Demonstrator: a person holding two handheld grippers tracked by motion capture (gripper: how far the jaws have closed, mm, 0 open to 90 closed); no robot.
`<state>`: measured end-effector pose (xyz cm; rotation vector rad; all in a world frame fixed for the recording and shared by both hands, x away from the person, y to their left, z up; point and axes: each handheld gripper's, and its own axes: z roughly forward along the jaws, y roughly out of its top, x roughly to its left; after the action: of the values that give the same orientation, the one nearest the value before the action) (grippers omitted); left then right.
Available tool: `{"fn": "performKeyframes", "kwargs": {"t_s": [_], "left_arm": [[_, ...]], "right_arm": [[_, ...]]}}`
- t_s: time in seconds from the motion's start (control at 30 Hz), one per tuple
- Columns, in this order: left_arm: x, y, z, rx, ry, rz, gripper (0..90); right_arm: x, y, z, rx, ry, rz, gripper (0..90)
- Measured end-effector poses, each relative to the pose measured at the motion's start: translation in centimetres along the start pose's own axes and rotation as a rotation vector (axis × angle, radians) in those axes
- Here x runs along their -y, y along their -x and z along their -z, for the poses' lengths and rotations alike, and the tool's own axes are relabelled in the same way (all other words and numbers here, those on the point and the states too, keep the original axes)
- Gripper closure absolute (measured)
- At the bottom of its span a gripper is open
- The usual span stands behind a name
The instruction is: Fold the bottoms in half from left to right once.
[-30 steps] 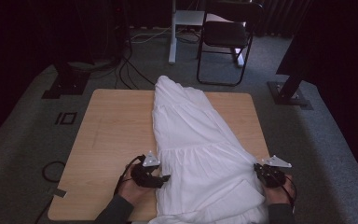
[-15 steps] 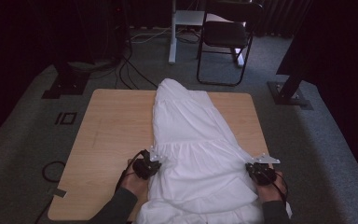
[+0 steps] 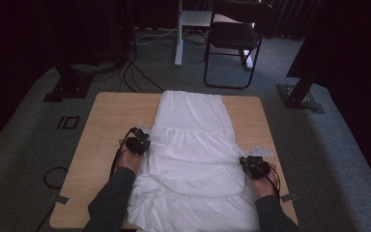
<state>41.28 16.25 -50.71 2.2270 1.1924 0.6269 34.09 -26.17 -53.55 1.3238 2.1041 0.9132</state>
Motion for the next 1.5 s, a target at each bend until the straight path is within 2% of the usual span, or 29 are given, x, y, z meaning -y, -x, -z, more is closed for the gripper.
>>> {"fn": "performKeyframes", "kwargs": {"t_s": [0.07,0.17,0.2,0.23,0.3,0.37,0.43,0.47,0.53,0.63,0.7,0.73,0.77,0.8,0.83,0.87,0.9,0.93,0.97,1.0,1.03,1.07,1.1,1.17,1.23,1.27,1.3,1.37,1.5], "left_arm": [[0.1,0.4,1.8,0.026,0.053,0.000,88.1],[0.5,0.8,3.3,0.034,0.095,0.002,88.2],[0.6,1.0,3.7,0.045,0.108,0.005,88.2],[0.7,1.2,3.9,0.055,0.116,0.002,88.1],[1.0,1.6,4.1,0.048,0.103,-0.030,87.9],[1.3,1.8,3.8,0.030,0.085,-0.046,86.8],[1.8,1.8,3.5,0.037,0.076,-0.037,81.5],[2.0,1.8,3.5,0.046,0.069,-0.036,78.4],[2.7,2.1,3.5,0.054,0.051,-0.049,71.1],[3.4,2.8,3.8,0.085,0.039,-0.058,65.6],[3.7,3.1,3.9,0.098,0.041,-0.052,62.2],[4.4,4.1,4.2,0.130,0.038,-0.053,60.3],[4.7,4.5,4.3,0.140,0.040,-0.049,59.5],[4.7,4.5,4.3,0.140,0.040,-0.049,58.7],[5.6,5.5,4.3,0.200,0.042,-0.040,58.4],[5.6,5.5,4.3,0.200,0.042,-0.040,58.2],[6.2,6.6,3.5,0.187,-0.006,-0.104,58.3],[6.2,6.6,3.5,0.187,-0.006,-0.104,58.9],[6.7,7.1,2.7,0.174,-0.011,-0.132,60.6],[6.7,7.1,2.7,0.174,-0.011,-0.132,63.0],[6.6,6.7,2.5,0.182,-0.017,-0.112,62.8],[6.4,6.6,2.3,0.141,-0.011,-0.126,63.1],[6.2,6.4,2.1,0.125,-0.003,-0.131,63.1],[5.7,5.9,1.6,0.128,-0.003,-0.125,64.4],[4.9,5.4,0.9,0.095,-0.013,-0.141,65.0],[4.9,5.4,0.9,0.095,-0.013,-0.141,68.9],[4.0,4.6,0.0,0.017,-0.025,-0.167,68.9],[3.1,3.4,-0.9,0.010,-0.029,-0.119,68.0],[1.9,1.9,-2.0,0.013,-0.042,-0.105,66.9]], "right_arm": [[-0.1,-0.1,0.5,0.001,0.012,0.006,88.3],[-0.2,-0.2,1.4,0.022,0.034,0.045,89.3],[-0.4,-0.1,2.1,0.021,0.070,0.036,89.3],[-0.6,0.3,3.2,0.023,0.121,0.007,89.4],[-1.0,1.4,4.9,0.074,0.195,-0.045,89.4],[-1.0,2.4,4.8,0.113,0.165,-0.063,89.4],[-0.4,3.5,3.2,0.129,0.073,-0.083,88.8],[0.1,3.7,2.3,0.118,0.009,-0.089,84.8],[1.3,3.5,1.4,0.135,-0.040,-0.087,73.7],[2.0,2.7,2.2,0.095,0.013,-0.079,65.4],[2.1,2.1,2.5,0.078,0.009,-0.045,62.3],[2.2,1.6,2.6,0.052,-0.001,-0.028,61.0],[2.4,1.2,2.6,0.026,-0.008,-0.017,60.6],[2.4,1.2,2.6,0.026,-0.008,-0.017,60.6],[2.8,0.5,2.8,-0.016,-0.005,-0.019,59.7],[2.8,0.5,2.8,-0.016,-0.005,-0.019,59.7],[3.2,0.2,2.9,-0.061,-0.004,-0.033,58.9],[3.2,0.2,2.9,-0.061,-0.004,-0.033,58.9],[3.6,0.0,2.5,-0.079,-0.039,-0.027,58.9],[3.7,0.0,2.1,-0.070,-0.060,-0.023,59.9],[3.8,0.1,1.7,-0.063,-0.081,-0.020,62.4],[3.9,0.1,1.4,-0.057,-0.094,-0.021,63.0],[3.8,0.1,1.2,-0.057,-0.083,-0.020,64.2],[3.3,0.2,0.8,-0.044,-0.087,-0.005,65.5],[2.8,0.4,0.2,-0.044,-0.085,-0.005,65.7],[2.8,0.4,0.2,-0.044,-0.085,-0.005,65.7],[2.6,0.5,-0.1,-0.043,-0.083,-0.009,66.1],[1.8,1.0,-1.1,-0.027,-0.073,-0.015,66.3],[0.8,1.6,-2.2,-0.006,-0.071,-0.036,66.7]]}}
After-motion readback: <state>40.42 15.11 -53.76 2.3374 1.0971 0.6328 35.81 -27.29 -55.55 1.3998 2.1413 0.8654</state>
